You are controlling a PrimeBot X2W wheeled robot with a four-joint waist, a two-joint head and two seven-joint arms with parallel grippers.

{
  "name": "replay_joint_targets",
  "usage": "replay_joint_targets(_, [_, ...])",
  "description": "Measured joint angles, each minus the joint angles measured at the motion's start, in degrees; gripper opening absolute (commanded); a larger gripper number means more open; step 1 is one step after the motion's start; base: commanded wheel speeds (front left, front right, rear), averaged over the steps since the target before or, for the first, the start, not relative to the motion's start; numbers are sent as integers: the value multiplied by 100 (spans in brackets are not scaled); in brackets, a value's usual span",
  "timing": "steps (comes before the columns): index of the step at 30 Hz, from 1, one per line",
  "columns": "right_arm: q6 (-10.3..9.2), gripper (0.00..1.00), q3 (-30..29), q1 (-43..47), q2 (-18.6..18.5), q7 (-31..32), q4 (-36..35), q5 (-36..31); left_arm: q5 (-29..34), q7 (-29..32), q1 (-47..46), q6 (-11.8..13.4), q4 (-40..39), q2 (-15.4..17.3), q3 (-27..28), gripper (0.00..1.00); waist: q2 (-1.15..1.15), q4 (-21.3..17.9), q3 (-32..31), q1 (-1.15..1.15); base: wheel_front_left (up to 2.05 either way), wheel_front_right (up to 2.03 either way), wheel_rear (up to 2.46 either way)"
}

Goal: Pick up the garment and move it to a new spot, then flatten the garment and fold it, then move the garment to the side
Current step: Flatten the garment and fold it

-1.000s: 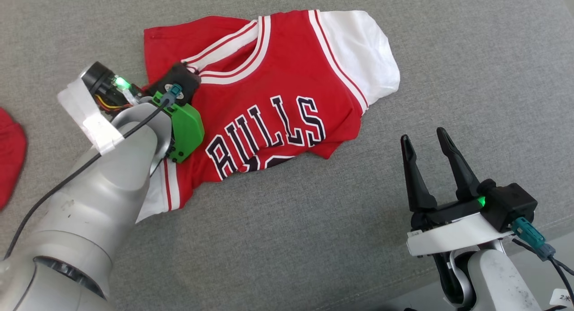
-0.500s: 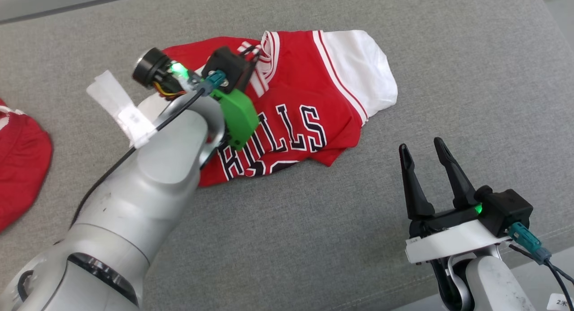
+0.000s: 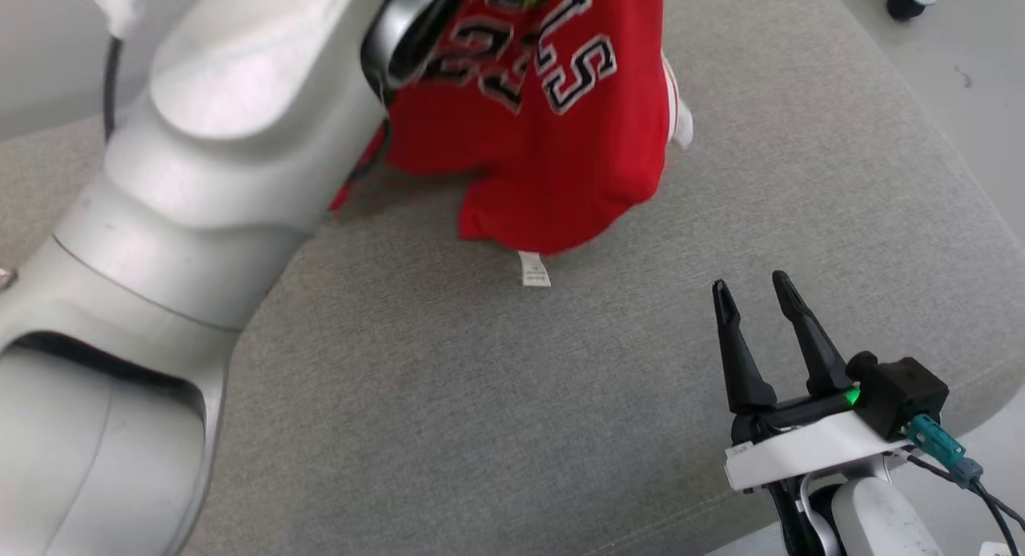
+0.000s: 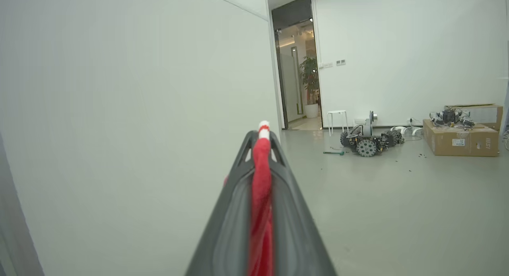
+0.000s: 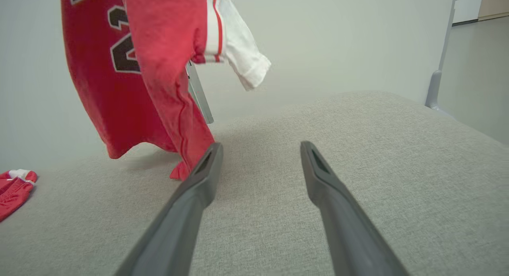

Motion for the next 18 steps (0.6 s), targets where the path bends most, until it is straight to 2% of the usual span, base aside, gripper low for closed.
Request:
replay_joint_targets(5, [-1, 100, -58, 76, -2, 0, 18, 18, -270, -442, -723, 428, 316, -148, 686, 0, 0, -168, -146, 0, 0, 0, 0])
replay_joint_targets(8, [0, 100, -119, 97, -2, 0, 1, 63, -459, -545, -680, 460, 434, -171, 907, 0, 0, -156, -180, 0, 0, 0, 0])
replay_joint_targets(10, [-1, 100, -134, 123, -4, 0, 1, 66, -626, -544, -346, 417, 491, -178, 927, 0, 0, -100, -188, 0, 0, 0, 0])
replay_joint_targets(13, [0, 100, -179, 155, 1, 0, 2, 49, -802, -509, 629, 367, 511, -86, 867, 0, 0, 38, -188, 0, 0, 0, 0])
replay_joint_targets(15, [-1, 100, -240, 174, -2, 0, -2, 2, -828, -538, 1355, 377, 431, 148, 836, 0, 0, 159, -194, 0, 0, 0, 0])
replay_joint_targets(18, [0, 100, -283, 182, 2, 0, -9, -71, -705, -602, 2463, 521, 108, 526, 866, 0, 0, 341, -204, 0, 0, 0, 0])
